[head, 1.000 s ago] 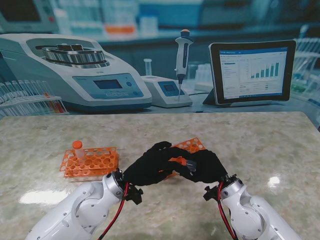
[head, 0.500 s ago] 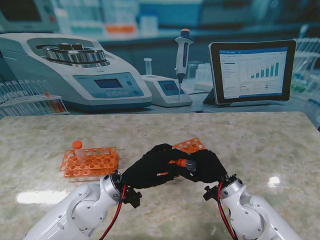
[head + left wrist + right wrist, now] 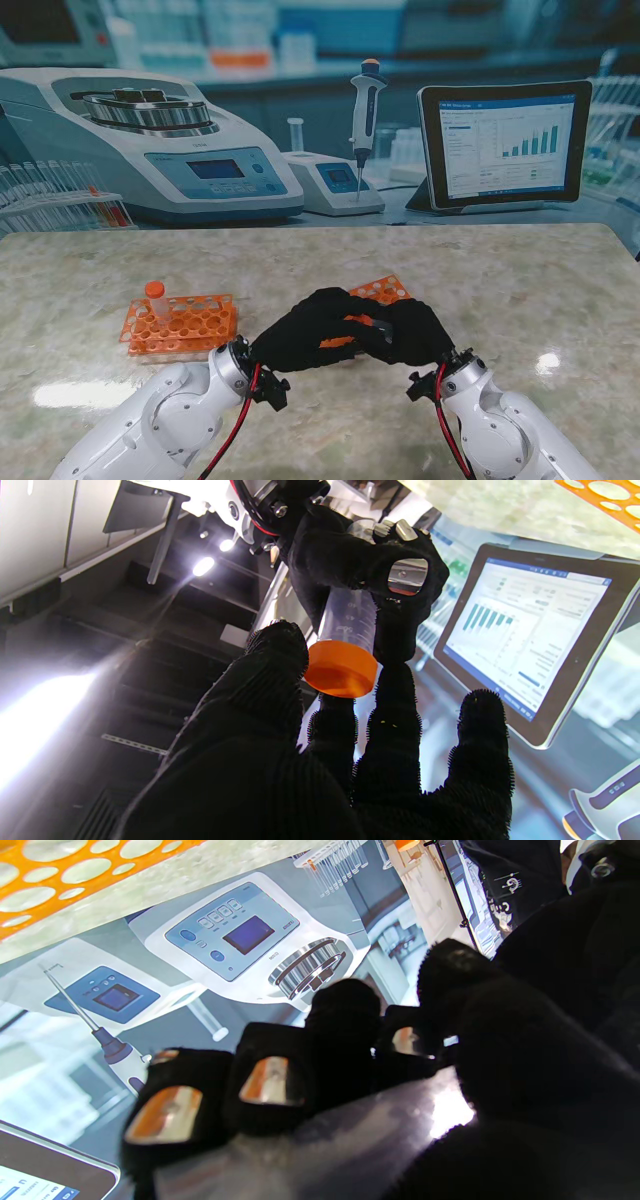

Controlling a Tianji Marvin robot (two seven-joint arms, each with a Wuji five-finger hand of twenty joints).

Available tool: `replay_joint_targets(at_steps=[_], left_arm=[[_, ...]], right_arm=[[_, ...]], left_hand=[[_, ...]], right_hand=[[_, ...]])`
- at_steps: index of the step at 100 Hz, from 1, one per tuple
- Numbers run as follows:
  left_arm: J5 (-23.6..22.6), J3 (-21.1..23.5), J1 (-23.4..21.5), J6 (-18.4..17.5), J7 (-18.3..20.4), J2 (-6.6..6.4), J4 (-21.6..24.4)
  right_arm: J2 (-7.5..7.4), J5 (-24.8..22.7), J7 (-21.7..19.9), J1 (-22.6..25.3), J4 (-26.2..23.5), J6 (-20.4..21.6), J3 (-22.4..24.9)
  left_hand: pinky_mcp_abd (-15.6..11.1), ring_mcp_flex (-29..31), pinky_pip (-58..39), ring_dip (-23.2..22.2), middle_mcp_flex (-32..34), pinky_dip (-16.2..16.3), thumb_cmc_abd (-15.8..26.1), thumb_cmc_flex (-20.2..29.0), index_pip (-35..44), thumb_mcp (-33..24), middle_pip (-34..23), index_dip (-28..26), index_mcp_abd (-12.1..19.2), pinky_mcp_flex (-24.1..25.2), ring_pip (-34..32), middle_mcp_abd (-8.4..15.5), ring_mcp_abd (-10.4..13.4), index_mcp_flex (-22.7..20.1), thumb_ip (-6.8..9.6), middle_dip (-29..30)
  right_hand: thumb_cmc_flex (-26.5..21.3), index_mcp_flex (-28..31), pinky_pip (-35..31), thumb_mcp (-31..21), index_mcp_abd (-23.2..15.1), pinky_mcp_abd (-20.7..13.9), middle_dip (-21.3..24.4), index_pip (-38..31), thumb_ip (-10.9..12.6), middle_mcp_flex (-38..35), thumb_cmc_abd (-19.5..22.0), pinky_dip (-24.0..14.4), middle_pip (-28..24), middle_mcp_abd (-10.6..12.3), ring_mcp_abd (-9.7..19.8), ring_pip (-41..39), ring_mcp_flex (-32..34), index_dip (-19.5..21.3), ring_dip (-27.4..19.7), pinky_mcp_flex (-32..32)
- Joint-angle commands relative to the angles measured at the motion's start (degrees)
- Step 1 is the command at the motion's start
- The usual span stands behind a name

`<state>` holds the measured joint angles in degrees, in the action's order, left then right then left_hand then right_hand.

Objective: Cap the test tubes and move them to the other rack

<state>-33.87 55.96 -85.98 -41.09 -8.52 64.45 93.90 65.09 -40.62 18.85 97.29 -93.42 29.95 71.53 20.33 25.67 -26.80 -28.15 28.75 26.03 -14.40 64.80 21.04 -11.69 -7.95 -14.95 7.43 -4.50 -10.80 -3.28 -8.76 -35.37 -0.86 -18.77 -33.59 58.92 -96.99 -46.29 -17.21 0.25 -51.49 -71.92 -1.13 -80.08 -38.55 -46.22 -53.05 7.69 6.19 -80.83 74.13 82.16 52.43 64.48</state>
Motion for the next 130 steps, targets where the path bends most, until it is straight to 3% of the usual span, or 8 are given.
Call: replay_joint_targets(at_steps=[1, 16, 25, 40, 63, 91, 113, 130], left_arm=[[-0.3, -0.1, 0.2, 0.6, 0.1, 0.17, -0.4], [-0.8, -0.3, 0.3, 1.4, -0.5, 0.25, -0.8], [-0.9, -0.5, 0.5, 1.8, -0.7, 0.3, -1.0], [-0.4, -1.3, 1.4, 2.4, -0.3, 0.33, -1.7], [0.3, -2.3, 2.5, 3.2, 0.4, 0.33, -2.6], [2.4, -3.2, 3.5, 4.1, 0.7, 0.68, -3.6], [2.4, -3.6, 3.8, 4.7, 0.9, 0.61, -3.4], [1.7, -3.6, 4.1, 4.5, 1.4, 0.4, -3.3]], right_arm=[[0.19, 0.1, 0.0, 0.4, -0.3, 0.0, -0.1], [0.19, 0.1, 0.0, 0.4, -0.3, 0.0, -0.1], [0.2, 0.1, 0.0, 0.4, -0.3, 0.0, -0.1], [0.2, 0.0, 0.1, 0.5, -0.3, 0.2, -0.1], [0.22, -0.1, 0.2, 0.7, -0.5, 0.6, 0.0], [0.24, 0.0, 0.3, 0.8, -0.5, 1.0, 0.0], [0.25, -0.1, 0.3, 0.9, -0.6, 1.2, 0.1], [0.25, 0.1, 0.2, 0.9, -0.6, 1.7, 0.1]], left_hand=[[-0.7, 3.0, -5.8, -4.1, 1.2, 4.3, -0.2, 2.6, 0.7, -2.0, -1.2, 0.0, -1.2, -1.7, -3.6, 0.3, 1.6, -2.6, 1.7, -2.3], [-2.3, 4.9, -15.0, -11.5, 2.2, 9.4, -0.9, 4.4, 4.4, -5.3, -2.9, -3.4, -2.9, -4.0, -8.6, 0.2, 3.7, -4.0, 1.3, -5.1], [-3.7, 7.1, -21.2, -29.5, 2.9, 13.0, -2.3, 6.5, 7.5, -5.8, -4.3, -7.8, -2.3, -5.7, -10.6, 0.9, 4.3, -2.9, 0.94, -7.5], [-6.6, 13.6, -32.7, -39.2, 5.8, 18.3, -2.9, 9.1, 10.7, -6.6, -7.1, -10.5, -2.2, -10.7, -14.2, 4.1, 5.8, -1.3, 0.79, -10.6], [-9.0, 15.9, -44.2, -41.7, 10.2, 22.2, 0.8, 9.1, 13.2, -11.2, -9.0, -11.6, -2.8, -15.5, -24.9, 5.1, 7.5, -1.6, -0.71, -24.2], [-11.5, 20.6, -57.9, -39.4, 18.1, 27.4, 5.8, 9.2, 26.5, -14.8, -17.5, -22.4, -1.7, -24.4, -46.3, 3.5, 11.8, -0.8, -1.96, -42.2], [-12.2, 23.0, -65.4, -41.5, 19.5, 31.4, 8.1, 9.1, 34.7, -16.2, -25.5, -30.3, -0.7, -28.9, -56.4, 2.9, 13.8, 0.9, -1.73, -47.2], [-11.7, 24.2, -65.6, -38.8, 19.9, 31.6, 9.6, 9.2, 38.5, -17.0, -30.2, -35.9, -0.3, -31.4, -60.1, 3.4, 18.0, 1.6, -1.33, -46.3]], right_hand=[[-1.8, 0.3, -16.9, -0.2, -3.9, -6.6, -0.7, -2.7, -0.5, -2.4, 2.0, -2.7, -0.1, -0.4, 3.9, -9.2, 1.6, 1.6, 2.9, 4.4], [-1.7, 0.3, -16.9, -0.2, -3.9, -6.6, -0.7, -2.7, -0.5, -2.4, 2.1, -2.7, -0.1, -0.4, 3.9, -9.2, 1.6, 1.6, 2.9, 4.4], [-1.7, 0.3, -16.9, -0.2, -3.9, -6.6, -0.7, -2.7, -0.5, -2.4, 2.1, -2.7, 0.0, -0.3, 3.8, -9.2, 1.6, 1.6, 2.9, 4.4], [-1.7, 0.3, -16.9, -0.2, -3.9, -6.6, -0.7, -2.7, -0.5, -2.4, 2.1, -2.7, 0.0, -0.3, 3.8, -9.1, 1.6, 1.6, 2.8, 4.4], [-1.5, 0.3, -16.9, -0.1, -3.9, -6.5, -0.7, -2.7, -0.6, -2.4, 2.1, -2.7, 0.1, -0.3, 3.8, -9.1, 1.6, 1.6, 2.8, 4.4], [-1.4, 0.2, -16.8, -0.1, -4.2, -6.5, -0.6, -2.5, -0.7, -2.4, 2.1, -2.6, 0.2, -0.3, 3.6, -9.0, 1.6, 1.6, 2.8, 4.4], [-1.3, 0.2, -16.8, 0.0, -4.3, -6.4, -0.5, -2.5, -0.8, -2.3, 2.1, -2.6, 0.4, -0.2, 3.5, -8.8, 1.6, 1.6, 2.7, 4.3], [-1.0, -0.1, -16.3, 0.4, -4.7, -6.3, -0.2, -2.2, -1.2, -2.0, 2.3, -2.4, 1.0, -0.4, 3.0, -8.1, 1.5, 1.5, 2.4, 4.2]])
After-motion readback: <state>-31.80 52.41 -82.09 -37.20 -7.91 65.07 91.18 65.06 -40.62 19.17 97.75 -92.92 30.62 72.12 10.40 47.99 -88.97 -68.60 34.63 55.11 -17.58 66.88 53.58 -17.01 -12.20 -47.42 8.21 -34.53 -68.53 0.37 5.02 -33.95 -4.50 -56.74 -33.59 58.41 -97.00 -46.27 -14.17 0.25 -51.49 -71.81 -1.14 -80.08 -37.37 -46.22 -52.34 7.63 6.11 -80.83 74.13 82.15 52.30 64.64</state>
